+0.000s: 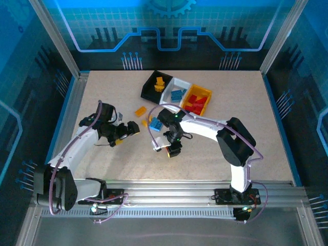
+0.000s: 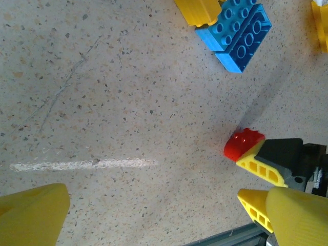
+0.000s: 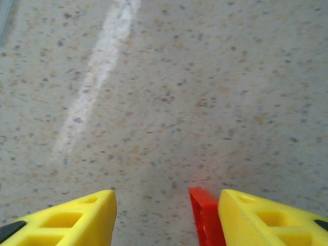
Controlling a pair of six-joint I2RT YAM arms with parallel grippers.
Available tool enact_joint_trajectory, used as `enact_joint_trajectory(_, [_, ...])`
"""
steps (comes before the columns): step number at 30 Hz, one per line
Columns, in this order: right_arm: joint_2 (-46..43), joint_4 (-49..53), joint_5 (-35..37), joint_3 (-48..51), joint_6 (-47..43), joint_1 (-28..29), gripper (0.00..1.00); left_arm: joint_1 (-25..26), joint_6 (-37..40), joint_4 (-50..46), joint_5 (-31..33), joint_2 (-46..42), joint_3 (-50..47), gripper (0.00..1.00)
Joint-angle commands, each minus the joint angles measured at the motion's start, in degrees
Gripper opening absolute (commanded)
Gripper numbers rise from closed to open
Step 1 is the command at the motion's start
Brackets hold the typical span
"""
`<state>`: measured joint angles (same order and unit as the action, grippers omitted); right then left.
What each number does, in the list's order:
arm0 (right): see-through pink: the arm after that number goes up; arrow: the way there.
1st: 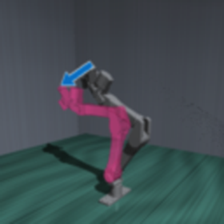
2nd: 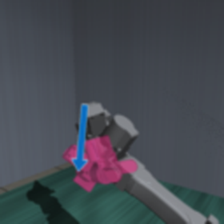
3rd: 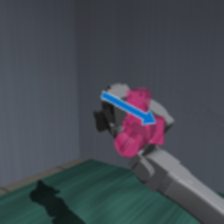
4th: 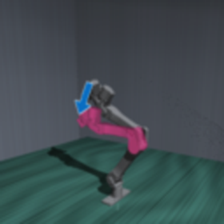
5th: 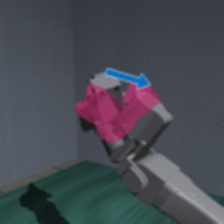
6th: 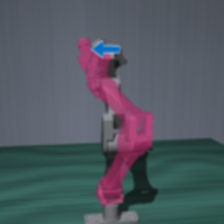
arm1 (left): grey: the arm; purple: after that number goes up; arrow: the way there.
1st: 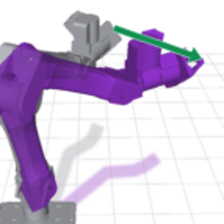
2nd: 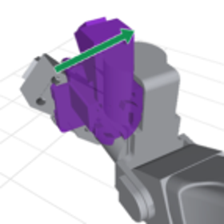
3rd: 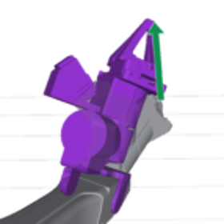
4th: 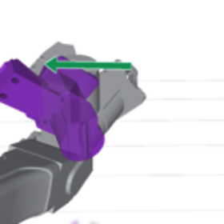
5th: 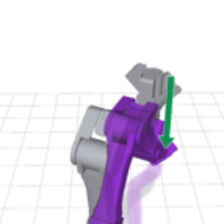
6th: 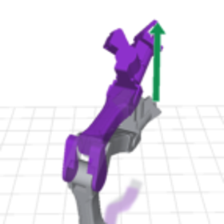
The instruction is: Sort the legos into containers by color
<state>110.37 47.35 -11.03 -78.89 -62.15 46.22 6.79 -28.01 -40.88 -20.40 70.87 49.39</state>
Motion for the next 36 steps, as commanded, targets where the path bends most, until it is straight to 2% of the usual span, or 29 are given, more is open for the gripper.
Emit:
enact_joint_trajectory(1, [3.33,1.52,3.46,-0.95,1.46,0.47,0.56,-0.8,1.81,-2.0,0.18,-1.12,-0.17,0.99])
enact_joint_trajectory(11, [4.11,-1.05,4.57,-0.74,5.03,-0.78,0.54,-1.18,2.19,-1.95,0.28,-0.83,-0.52,0.99])
enact_joint_trajectory(16, [1.73,-3.35,0.95,-1.15,8.42,-3.3,0.55,-1.25,2.15,-1.68,-0.06,0.22,0.27,0.99])
enact_joint_trajectory(25, [-3.16,-3.94,-1.16,0.43,8.35,-9.68,0.56,-1.25,1.36,-1.24,-0.15,-0.09,0.0,0.99])
enact_joint_trajectory(30, [-5.49,-5.32,-1.54,2.82,8.53,-11.63,0.57,-1.25,0.79,-0.55,-0.06,-0.62,-1.27,0.99])
enact_joint_trajectory(36, [-3.85,-9.17,0.92,2.26,12.81,-13.22,0.59,-1.25,0.15,-0.16,-0.25,0.03,-0.67,0.99])
